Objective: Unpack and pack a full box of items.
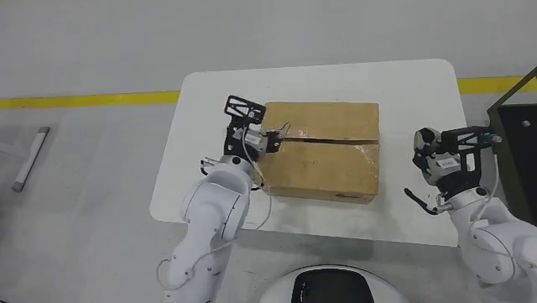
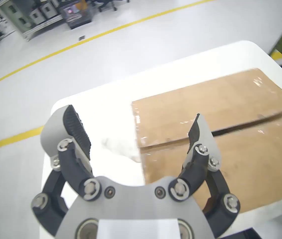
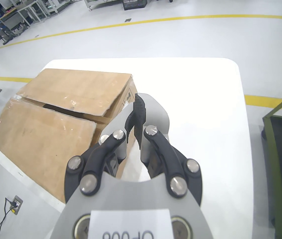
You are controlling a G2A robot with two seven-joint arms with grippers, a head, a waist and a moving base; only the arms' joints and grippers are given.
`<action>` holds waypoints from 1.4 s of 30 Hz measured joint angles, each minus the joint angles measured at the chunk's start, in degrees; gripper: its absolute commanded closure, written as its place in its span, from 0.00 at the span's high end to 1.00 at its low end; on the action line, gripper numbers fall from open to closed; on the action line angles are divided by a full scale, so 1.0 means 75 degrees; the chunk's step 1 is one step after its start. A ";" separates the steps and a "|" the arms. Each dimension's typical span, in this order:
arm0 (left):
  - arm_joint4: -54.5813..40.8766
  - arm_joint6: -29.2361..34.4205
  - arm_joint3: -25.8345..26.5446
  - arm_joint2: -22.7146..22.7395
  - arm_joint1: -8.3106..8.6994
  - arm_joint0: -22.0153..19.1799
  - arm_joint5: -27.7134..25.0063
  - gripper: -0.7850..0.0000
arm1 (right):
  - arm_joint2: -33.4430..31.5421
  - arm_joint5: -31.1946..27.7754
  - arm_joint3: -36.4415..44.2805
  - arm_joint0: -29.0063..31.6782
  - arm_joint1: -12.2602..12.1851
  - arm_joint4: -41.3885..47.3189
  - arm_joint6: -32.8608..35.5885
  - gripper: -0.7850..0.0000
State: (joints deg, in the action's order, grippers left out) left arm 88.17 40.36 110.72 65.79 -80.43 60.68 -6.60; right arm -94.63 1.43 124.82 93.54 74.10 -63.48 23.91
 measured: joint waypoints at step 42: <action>0.2430 -0.0964 -0.2461 -0.1885 -0.0399 -0.1304 -0.0579 0.00 | -0.0729 0.0042 0.0183 0.1379 0.0005 0.0544 -0.0517 0.00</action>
State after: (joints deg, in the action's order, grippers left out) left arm 106.39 33.13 92.26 51.65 -83.42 50.90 -10.95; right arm -100.10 1.75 126.19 103.88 74.13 -59.40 20.03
